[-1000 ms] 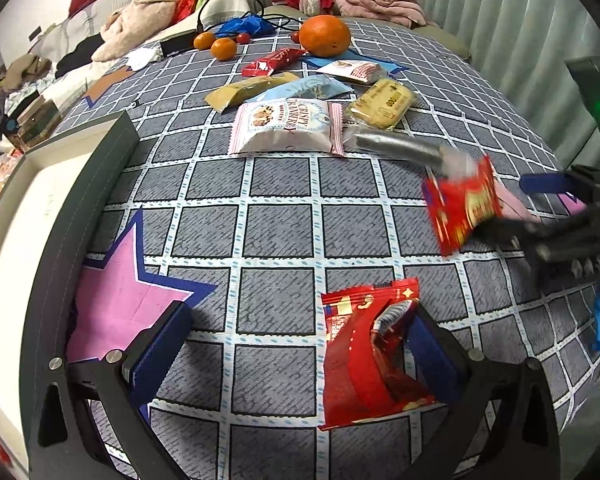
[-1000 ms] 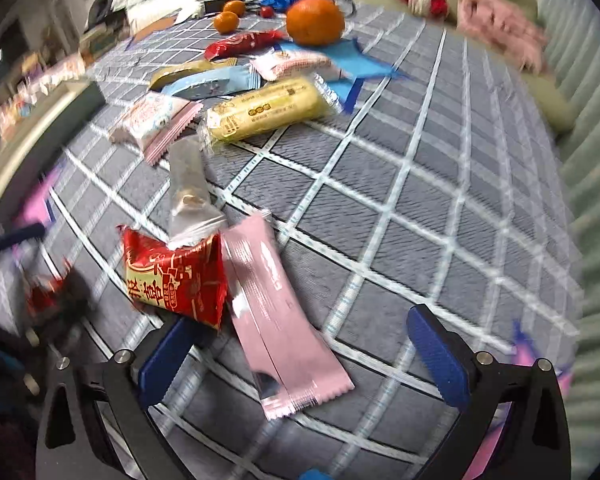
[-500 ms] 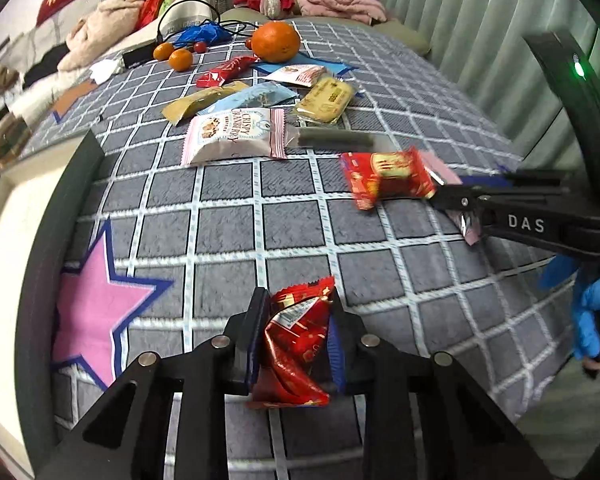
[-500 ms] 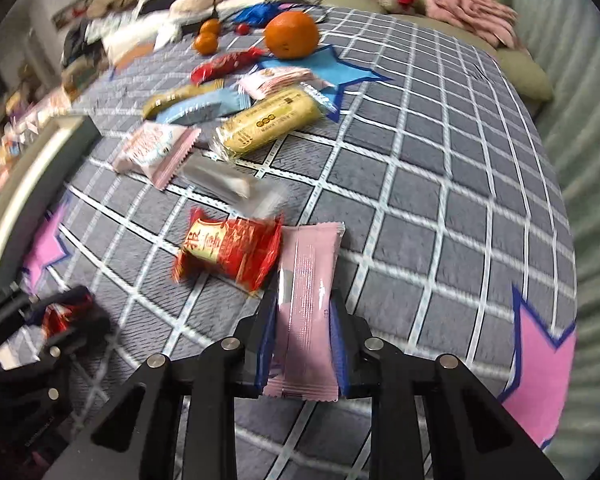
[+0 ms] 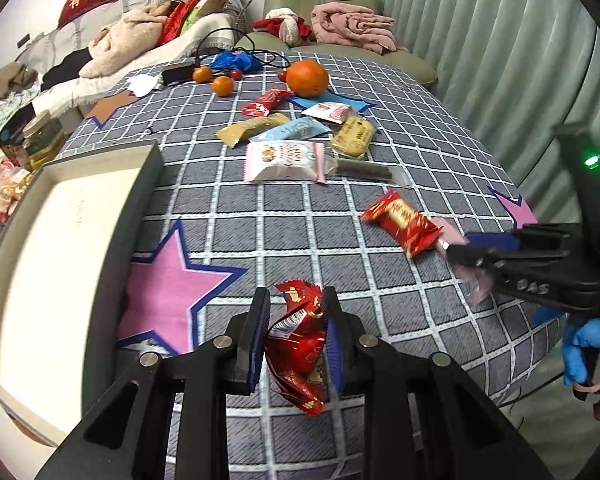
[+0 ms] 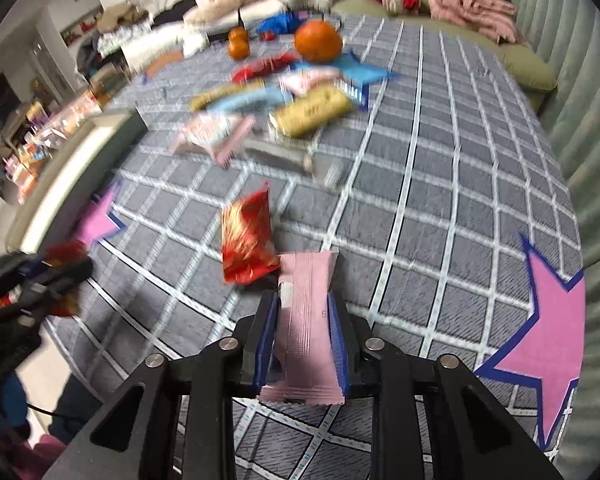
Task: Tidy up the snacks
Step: 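Carry both snacks over the white tray and open both tools to drop them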
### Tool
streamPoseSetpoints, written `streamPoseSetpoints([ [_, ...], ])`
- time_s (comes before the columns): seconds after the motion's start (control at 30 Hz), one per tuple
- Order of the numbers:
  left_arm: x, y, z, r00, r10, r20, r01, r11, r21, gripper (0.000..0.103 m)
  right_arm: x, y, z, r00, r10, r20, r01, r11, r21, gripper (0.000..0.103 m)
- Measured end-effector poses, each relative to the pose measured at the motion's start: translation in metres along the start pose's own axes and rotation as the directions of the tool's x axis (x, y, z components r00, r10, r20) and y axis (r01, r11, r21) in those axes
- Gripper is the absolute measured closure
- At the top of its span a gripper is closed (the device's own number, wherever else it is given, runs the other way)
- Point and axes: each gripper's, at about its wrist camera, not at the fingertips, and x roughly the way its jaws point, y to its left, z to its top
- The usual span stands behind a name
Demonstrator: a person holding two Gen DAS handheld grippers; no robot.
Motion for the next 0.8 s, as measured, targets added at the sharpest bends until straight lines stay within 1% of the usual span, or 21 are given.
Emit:
streamPoseSetpoints([
  [0.03, -0.001, 0.002, -0.001, 1.000, 0.003, 0.000, -0.003, 1.000, 0.000, 0.074, 0.006, 0.000, -0.001, 1.000, -0.014, -0.016, 0.014, 1.000, 0.000, 0.055],
  [0.07, -0.002, 0.004, -0.002, 1.000, 0.004, -0.001, -0.004, 1.000, -0.001, 0.074, 0.009, 0.000, -0.001, 0.999, -0.027, -0.019, 0.027, 1.000, -0.003, 0.040],
  [0.13, -0.003, 0.008, -0.004, 1.000, 0.004, -0.003, -0.004, 1.000, -0.005, 0.074, 0.018, 0.002, -0.001, 0.998, -0.055, -0.032, 0.055, 0.998, -0.012, 0.039],
  [0.17, -0.003, 0.009, -0.005, 1.000, 0.002, -0.004, -0.002, 1.000, -0.007, 0.074, 0.018, 0.003, -0.001, 0.997, -0.075, -0.018, 0.075, 0.997, -0.017, 0.042],
  [0.2, -0.004, 0.011, -0.006, 1.000, 0.001, -0.002, -0.001, 1.000, -0.010, 0.074, 0.019, 0.003, 0.000, 0.995, -0.097, -0.017, 0.097, 0.995, -0.018, 0.059],
  [0.23, -0.007, 0.013, -0.006, 1.000, -0.001, 0.002, 0.001, 1.000, -0.013, 0.074, 0.016, 0.002, 0.001, 0.995, -0.098, -0.013, 0.098, 0.995, -0.012, 0.075],
  [0.27, -0.009, 0.015, -0.006, 1.000, -0.001, 0.005, 0.001, 1.000, -0.014, 0.074, 0.015, 0.001, 0.002, 0.997, -0.080, -0.018, 0.080, 0.997, 0.002, 0.078],
  [0.3, -0.013, 0.019, -0.006, 1.000, 0.000, 0.013, 0.000, 1.000, -0.017, 0.074, 0.011, -0.002, 0.002, 0.999, -0.048, -0.016, 0.048, 0.999, 0.025, 0.078],
  [0.37, -0.017, 0.025, -0.004, 1.000, 0.006, 0.024, -0.006, 1.000, -0.023, 0.074, 0.001, 0.000, 0.002, 1.000, -0.026, 0.009, 0.025, 0.999, 0.036, 0.078],
  [0.4, -0.021, 0.030, -0.002, 0.999, 0.012, 0.030, -0.011, 1.000, -0.027, 0.074, -0.006, 0.002, 0.004, 1.000, 0.014, 0.024, -0.015, 0.999, 0.048, 0.078],
  [0.5, -0.029, 0.044, 0.003, 0.998, 0.033, 0.049, -0.031, 0.999, -0.036, 0.074, -0.022, 0.015, 0.010, 0.995, 0.088, 0.057, -0.091, 0.994, 0.056, 0.078],
  [0.6, -0.043, 0.065, 0.010, 0.996, 0.055, 0.077, -0.050, 0.997, -0.063, 0.074, -0.034, 0.041, 0.026, 0.986, 0.143, 0.084, -0.146, 0.989, 0.026, 0.078],
  [0.8, -0.065, 0.120, 0.023, 0.981, 0.155, 0.114, -0.141, 0.982, -0.123, 0.074, -0.041, 0.111, 0.064, 0.964, 0.246, 0.096, -0.240, 0.968, -0.077, 0.078],
])
